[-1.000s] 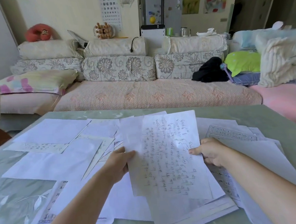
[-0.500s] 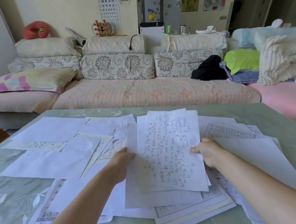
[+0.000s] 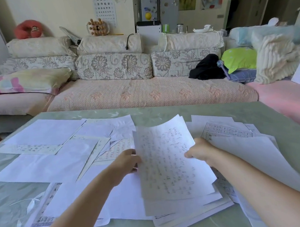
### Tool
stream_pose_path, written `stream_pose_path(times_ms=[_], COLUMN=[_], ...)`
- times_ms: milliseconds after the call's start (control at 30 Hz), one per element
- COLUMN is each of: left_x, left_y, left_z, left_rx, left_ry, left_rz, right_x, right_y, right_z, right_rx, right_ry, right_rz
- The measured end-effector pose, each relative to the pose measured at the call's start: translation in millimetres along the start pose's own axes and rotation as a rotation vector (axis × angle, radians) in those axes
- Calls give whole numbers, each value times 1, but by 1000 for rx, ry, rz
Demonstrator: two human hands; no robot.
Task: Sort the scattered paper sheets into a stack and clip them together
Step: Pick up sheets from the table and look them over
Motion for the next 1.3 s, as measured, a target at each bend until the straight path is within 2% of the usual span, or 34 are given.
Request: stream_pose_path(times_ms=[100,133,200,300,367,500,600,733,833,900,967,1067,1167,1300], left_x=[1,2,2,3,3,4,3,-3,-3,6,21,42,60,76], left_y=[9,9,1,-15,-18,-13,-7,16,20,13,5,-4,-11,-16], left_z=[-4,-3,5,16,19,17,14,-1,-15,-35,-61,-97,-118,-128], left_rx=[-530,-713,-897,-999,-985,-962,-847,-220,147,196,239,394,414,381], left_ry=[-121,-149,-158,-137,-131,-134,-123,-145,-115,-178,-299,-494,-628,-732], left_rz=[-182,-197,-140,-51,-49,-54,-95,-270,-253,-209,-233,-229,-248,-293], right_x=[-3,-8,-3,9,8,6,12,18,29,37,48,68,88,94], right_y=[5,2,-2,-7,-9,-19,-20,-8,9,21,35,60,77,78], right_z=[-11,-17,-14,-2,-4,-10,-4,11,24,31,41,60,75,75], right_rx=[137,157,92,-106,-176,-131,-18,-271,-412,-482,-518,-503,-474,-407], right_ry=[-21,-31,-25,-71,-127,-136,-28,118,247,320,395,535,650,657], right_rz=[-36,-26,8,79,100,122,83,58,14,-41,-102,-212,-259,-282])
Point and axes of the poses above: each hand's wrist, its own x-axis away from the middle knuckle, its own y-axis out of the back of the hand, z = x × y, the point moved 6 cm from there along -x, towards the middle knuckle, and after that the axes turned 9 degrees about x, right-handed, at the moved point
